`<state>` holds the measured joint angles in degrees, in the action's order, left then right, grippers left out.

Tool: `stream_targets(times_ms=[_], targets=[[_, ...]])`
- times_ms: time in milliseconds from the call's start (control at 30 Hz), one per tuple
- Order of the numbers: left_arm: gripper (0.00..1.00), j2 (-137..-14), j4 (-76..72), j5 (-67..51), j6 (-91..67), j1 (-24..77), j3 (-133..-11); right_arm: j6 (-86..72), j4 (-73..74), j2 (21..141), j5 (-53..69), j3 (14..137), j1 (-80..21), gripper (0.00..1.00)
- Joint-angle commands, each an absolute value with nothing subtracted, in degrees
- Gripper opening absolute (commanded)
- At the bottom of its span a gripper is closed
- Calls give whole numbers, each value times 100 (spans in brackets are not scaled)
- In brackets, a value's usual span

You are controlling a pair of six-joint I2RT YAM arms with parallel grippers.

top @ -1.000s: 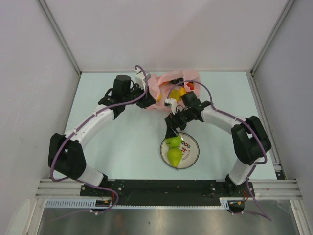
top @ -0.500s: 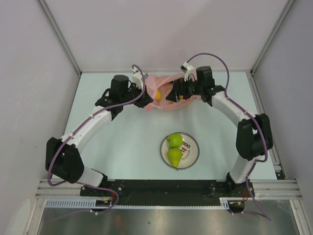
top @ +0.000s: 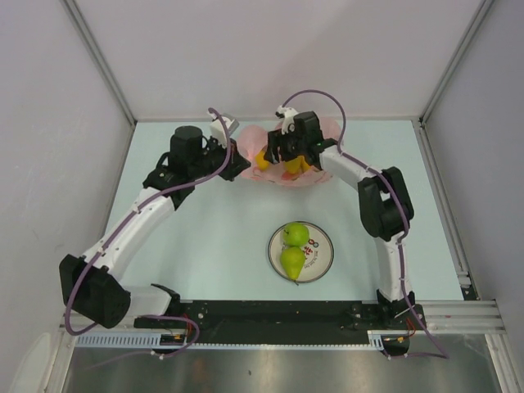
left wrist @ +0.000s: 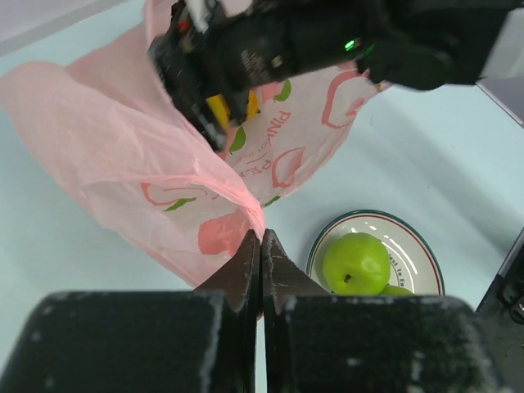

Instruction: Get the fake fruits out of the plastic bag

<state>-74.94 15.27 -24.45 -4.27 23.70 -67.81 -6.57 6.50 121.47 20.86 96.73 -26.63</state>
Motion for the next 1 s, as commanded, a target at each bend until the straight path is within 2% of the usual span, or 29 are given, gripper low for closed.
stream_targets(times_ms=[0,100,233,633,700,800,967], targets=[[0,-7154,1626,-2698,-405,2355,-6873,227,448,12550,985,10212,-2891,74],[0,-7181,1661,-2637,-325,2355,-6742,465,475,12893,853,10529,-2962,83],[0,-7181,1643,-2628,-185,2355,-6522,703,352,13192,677,10810,-3058,100],[0,-7181,1855,-2399,343,2303,-6425,1441,421,14176,993,11741,-3375,100],[0,-7172,1828,-2443,325,2294,-6381,1476,518,14317,880,11935,-3375,98],[0,-7163,1802,-2452,316,2276,-6372,1512,369,14291,835,11927,-3340,90],[0,-7286,1617,-2478,203,2180,-6363,1696,413,13966,1107,11795,-3313,68]])
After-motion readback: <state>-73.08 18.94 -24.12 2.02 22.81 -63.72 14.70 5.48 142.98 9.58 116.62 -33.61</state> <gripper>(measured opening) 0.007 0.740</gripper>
